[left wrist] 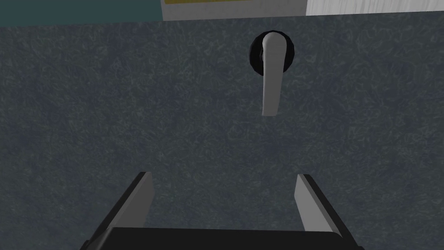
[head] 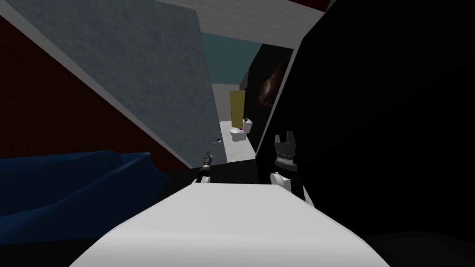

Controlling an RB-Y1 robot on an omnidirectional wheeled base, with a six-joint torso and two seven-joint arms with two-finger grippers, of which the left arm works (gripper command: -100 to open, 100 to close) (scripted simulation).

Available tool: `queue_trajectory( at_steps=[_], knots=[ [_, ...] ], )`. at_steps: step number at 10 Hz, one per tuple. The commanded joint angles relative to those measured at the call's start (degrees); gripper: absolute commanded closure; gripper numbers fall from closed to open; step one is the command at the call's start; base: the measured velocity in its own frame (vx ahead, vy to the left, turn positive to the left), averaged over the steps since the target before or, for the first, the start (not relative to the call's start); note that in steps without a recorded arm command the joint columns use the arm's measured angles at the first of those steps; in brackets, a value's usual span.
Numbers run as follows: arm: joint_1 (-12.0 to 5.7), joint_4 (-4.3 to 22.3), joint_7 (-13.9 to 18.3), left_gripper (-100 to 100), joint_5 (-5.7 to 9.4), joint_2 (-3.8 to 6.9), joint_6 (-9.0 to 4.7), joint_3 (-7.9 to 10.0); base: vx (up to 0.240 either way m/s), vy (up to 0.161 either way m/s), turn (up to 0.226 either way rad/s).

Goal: Pull the door open

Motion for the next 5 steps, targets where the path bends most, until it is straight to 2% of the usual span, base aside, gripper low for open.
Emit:
queue_trajectory(
  at_steps=[1,4,5],
  knots=[
    [-0.72,2.33,0.45,-100,0.15,0.24,-0.67,0.07,0.096,0.006,-0.041],
    [-2.27,6.99,1.19,-100,0.47,0.45,-1.51,0.26,0.118,0.011,-0.050],
    [-2.53,7.79,1.31,-100,0.52,0.48,-1.65,0.29,0.134,0.020,-0.035]
  ],
)
